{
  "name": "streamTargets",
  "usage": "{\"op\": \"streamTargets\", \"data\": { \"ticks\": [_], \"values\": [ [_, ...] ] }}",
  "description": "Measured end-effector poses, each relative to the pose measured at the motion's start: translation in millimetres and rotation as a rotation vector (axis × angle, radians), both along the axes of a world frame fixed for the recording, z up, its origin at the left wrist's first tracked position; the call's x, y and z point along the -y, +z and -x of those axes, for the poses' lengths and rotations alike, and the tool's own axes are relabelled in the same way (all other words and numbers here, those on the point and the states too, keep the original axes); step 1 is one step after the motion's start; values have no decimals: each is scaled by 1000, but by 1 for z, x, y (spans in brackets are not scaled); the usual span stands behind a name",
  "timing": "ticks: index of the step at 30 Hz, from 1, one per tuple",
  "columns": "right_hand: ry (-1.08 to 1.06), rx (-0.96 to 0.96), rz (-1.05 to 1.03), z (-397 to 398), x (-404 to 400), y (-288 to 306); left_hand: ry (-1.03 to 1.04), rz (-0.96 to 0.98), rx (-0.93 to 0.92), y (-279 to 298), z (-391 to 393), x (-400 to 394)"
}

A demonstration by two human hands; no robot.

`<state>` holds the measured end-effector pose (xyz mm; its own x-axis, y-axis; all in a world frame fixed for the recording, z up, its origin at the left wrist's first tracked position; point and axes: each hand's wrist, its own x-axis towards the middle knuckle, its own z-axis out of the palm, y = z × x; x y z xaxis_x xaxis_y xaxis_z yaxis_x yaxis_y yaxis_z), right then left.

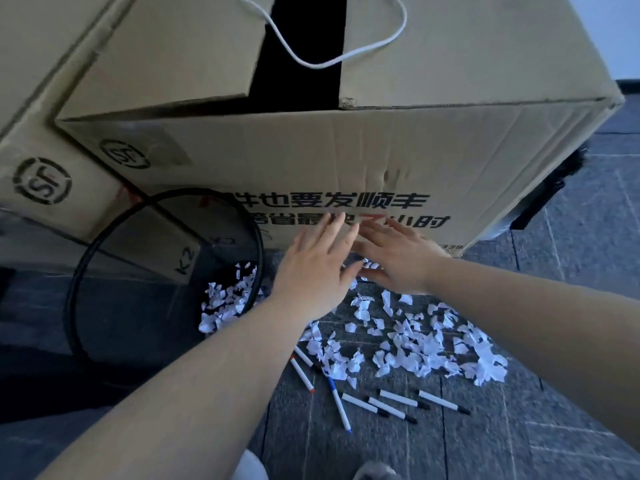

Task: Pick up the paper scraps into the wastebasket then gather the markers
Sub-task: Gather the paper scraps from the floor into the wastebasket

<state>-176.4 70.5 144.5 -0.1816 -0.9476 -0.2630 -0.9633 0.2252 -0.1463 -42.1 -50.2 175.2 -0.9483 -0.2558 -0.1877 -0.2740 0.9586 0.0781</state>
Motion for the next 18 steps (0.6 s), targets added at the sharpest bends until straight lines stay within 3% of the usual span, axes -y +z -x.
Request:
{"op": "streamTargets", "data": {
  "ticks": [7,18],
  "values": [
    [-92,58,-100,22,-34,-76,1,-82,132,-82,20,-6],
    [-210,121,-124,25,-53,-167,106,-243,186,-185,35,-25]
  ]
}}
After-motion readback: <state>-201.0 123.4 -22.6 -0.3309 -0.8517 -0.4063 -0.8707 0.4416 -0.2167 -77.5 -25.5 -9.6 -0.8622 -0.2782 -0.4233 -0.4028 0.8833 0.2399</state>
